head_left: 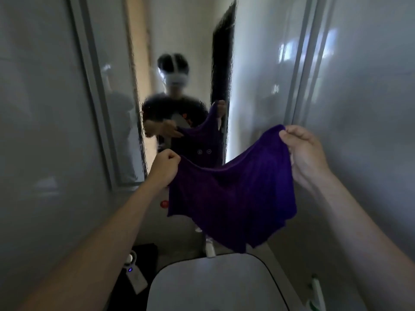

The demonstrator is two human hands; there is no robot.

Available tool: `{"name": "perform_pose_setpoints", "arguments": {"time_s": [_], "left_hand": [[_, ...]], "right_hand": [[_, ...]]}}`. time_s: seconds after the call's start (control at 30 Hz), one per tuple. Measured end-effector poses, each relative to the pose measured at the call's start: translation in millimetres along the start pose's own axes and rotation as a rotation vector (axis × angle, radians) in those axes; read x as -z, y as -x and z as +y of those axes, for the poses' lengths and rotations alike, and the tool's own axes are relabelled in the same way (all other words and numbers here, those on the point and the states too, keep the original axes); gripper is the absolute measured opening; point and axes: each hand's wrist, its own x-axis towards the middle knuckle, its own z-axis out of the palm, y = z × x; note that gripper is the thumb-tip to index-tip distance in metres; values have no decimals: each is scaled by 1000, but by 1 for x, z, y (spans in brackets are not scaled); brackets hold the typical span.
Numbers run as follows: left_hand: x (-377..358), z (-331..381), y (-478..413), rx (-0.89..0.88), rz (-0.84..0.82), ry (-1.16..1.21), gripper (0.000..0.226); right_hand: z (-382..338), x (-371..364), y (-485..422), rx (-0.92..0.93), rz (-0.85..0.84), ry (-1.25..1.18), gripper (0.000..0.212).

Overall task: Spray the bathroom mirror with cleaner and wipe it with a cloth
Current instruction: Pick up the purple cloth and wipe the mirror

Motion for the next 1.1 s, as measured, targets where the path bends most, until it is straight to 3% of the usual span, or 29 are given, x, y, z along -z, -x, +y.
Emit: {"name": "perform_pose_setpoints", "arguments": {"time_s": [0.13,0.3,0.4,0.6,0.7,0.93,1.1], "left_hand": [[-8,38,-4,102,-206,324,33],[-39,73,-8,152,-317,519,22],[-58,92,-14,95,-429,585,22],[-75,141,-27,-150,-620,612,22],[-76,156,-45,-241,-633,659,19],[-93,206,-81,-425,-446,238,24],[-122,242,-94,-714,-320,-50,19]], "right_hand": [[-6,-13,-17,33,-9,31,28],[-18,-16,-34,87,-23,59,18],[-22,-22,-41,182,-74,199,13],[-4,-23,-63,358,-319,563,56],[-1,-17,-77,508,-351,755,63],[30,13,-100,716,-239,1191,63],[69,-4,-128,637,67,1226,100]]}}
